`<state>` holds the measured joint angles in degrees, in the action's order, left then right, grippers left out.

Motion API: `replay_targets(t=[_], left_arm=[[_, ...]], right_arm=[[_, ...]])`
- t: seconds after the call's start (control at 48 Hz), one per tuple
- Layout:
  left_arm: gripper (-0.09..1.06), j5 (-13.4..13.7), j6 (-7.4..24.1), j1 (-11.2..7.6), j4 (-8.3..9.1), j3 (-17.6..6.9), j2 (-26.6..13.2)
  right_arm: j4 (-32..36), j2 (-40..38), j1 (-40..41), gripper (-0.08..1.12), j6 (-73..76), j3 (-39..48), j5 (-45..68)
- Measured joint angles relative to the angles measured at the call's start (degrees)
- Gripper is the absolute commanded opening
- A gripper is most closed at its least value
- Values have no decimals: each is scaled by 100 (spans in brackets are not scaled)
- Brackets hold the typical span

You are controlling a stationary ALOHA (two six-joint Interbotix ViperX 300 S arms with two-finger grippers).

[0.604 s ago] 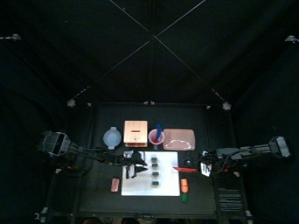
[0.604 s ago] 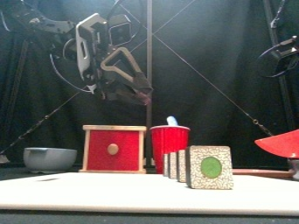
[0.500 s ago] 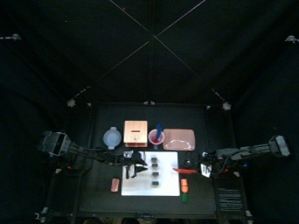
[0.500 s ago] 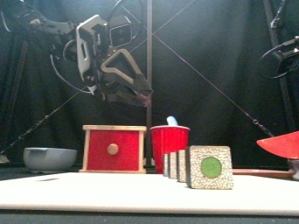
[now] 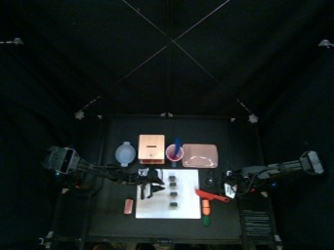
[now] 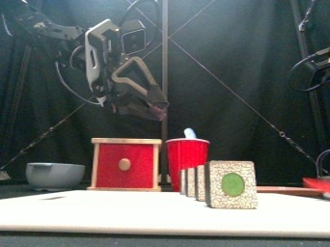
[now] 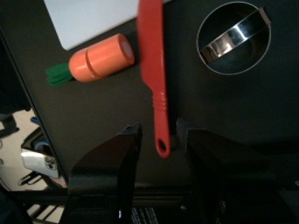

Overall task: Place sushi on board then cut the sushi with the knife then place the pieces on the plate
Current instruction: Place the 4 sushi pieces on the plate

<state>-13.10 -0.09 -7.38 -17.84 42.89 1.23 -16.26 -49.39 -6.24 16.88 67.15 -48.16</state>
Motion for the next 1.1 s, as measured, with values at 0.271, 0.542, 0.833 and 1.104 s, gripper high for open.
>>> replay_targets(t=[0.271, 0.542, 0.833, 1.104], left_arm=[[70, -18, 0, 70, 0, 105, 9], [70, -149, 26, 141, 9, 475, 114], [70, -369, 18, 378, 0, 984, 650], [70, -396, 35, 633, 9, 1204, 747]], right_arm=[[1433, 70, 431, 78, 26, -765, -18], [2628, 853, 624, 92, -18, -1169, 1274], [2786, 2021, 738, 96, 9, -1433, 2874], [2874, 3410, 791, 95, -18, -1960, 3744]])
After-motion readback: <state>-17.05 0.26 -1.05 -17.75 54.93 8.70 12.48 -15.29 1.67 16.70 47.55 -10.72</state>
